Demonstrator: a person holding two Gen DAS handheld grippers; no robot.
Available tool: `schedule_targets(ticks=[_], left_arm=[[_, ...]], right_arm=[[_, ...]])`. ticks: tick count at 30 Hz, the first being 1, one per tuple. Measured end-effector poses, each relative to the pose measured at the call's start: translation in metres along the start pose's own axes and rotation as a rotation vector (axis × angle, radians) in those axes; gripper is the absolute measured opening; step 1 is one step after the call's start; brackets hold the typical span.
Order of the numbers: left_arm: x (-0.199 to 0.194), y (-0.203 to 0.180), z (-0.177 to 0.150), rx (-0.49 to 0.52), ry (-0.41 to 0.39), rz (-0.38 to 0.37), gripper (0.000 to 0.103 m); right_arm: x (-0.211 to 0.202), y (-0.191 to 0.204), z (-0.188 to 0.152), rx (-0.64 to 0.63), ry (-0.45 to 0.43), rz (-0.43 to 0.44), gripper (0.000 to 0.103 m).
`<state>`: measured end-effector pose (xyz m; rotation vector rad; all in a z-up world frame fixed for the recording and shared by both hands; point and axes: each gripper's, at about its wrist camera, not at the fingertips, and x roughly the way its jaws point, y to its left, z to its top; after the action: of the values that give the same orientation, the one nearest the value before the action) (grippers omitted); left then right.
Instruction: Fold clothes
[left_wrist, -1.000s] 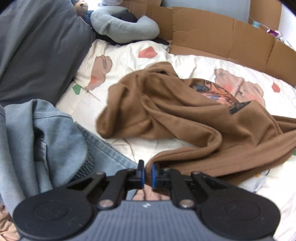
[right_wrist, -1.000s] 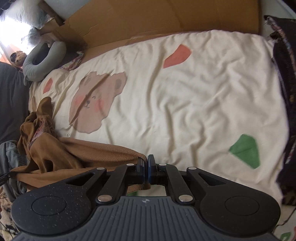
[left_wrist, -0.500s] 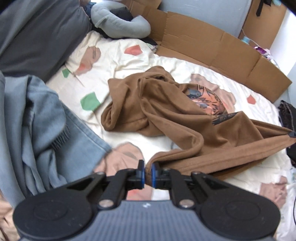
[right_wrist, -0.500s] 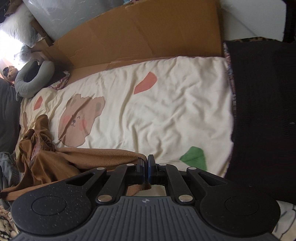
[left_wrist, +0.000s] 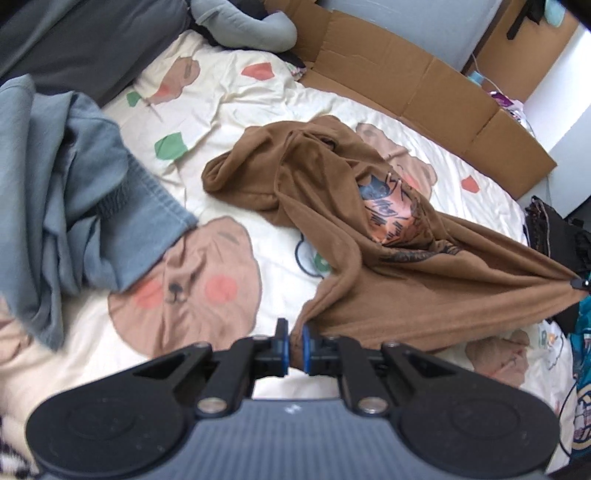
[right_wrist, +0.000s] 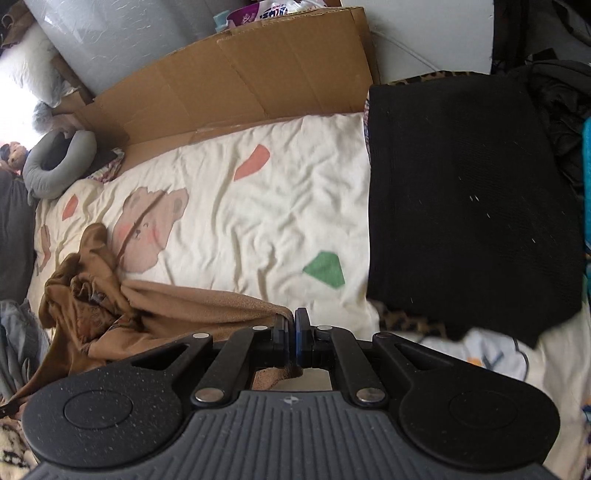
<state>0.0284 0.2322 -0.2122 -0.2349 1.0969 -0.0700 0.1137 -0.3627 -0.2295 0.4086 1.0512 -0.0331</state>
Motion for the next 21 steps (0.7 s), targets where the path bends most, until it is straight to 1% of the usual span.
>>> schedule_targets(ticks=[6, 15, 18, 21], left_arm=[[-0.025, 0.003, -0.016, -0.046, 0.019, 0.007, 0.007], [-0.037, 0.008, -0.056, -0.114, 0.091, 0.032, 0.007], [-0.034, 0.012, -0.068, -0.133, 0.128, 0.053, 0.007], [-0.022, 0.015, -0.075, -0.144, 0.193, 0.07, 0.008]], right_arm=[[-0.022, -0.003, -0.026, 0.017, 0.035, 0.003, 0.0], [-0.023, -0.012, -0.068, 0.029, 0.125, -0.006, 0.0], [-0.019, -0.017, -0.078, 0.04, 0.165, 0.0, 0.001], [-0.013, -0.022, -0.086, 0.061, 0.185, -0.014, 0.004]])
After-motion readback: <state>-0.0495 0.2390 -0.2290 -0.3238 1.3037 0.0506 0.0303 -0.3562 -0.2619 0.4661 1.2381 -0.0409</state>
